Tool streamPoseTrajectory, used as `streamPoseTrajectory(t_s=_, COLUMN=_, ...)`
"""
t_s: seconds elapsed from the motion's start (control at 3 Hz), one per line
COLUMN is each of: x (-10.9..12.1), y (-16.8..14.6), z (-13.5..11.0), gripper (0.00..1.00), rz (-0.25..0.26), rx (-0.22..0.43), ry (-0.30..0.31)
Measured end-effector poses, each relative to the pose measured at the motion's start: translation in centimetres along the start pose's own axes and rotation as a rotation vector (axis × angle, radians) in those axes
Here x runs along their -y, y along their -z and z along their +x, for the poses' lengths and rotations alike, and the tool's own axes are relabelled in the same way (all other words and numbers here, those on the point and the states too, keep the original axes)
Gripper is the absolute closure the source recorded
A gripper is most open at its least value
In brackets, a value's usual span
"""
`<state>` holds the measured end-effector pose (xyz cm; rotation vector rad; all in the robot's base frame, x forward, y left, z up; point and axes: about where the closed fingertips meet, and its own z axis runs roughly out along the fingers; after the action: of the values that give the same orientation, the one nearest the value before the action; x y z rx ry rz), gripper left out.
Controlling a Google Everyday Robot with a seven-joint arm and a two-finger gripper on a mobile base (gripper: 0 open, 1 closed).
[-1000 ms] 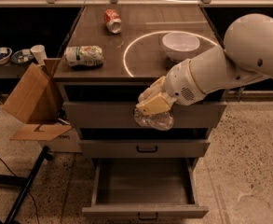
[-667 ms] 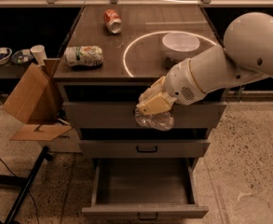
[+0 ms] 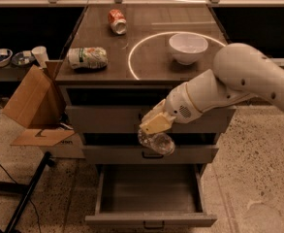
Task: Place water bottle into bottom drawer
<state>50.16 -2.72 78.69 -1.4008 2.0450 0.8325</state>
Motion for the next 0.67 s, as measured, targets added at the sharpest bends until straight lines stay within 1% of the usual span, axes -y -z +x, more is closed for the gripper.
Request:
streamPoseTrajectory(t_s=0.33, x=-0.5, y=-2.5, z=3.2, gripper=1.0, rz=-0.054, rx=-0.001, ry=-0.069)
streamPoseTrajectory(t_s=0.67, x=0.4, y=-5.5, z=6.0, gripper=1.0, rz=-0.086, rx=0.022, ry=-0.123)
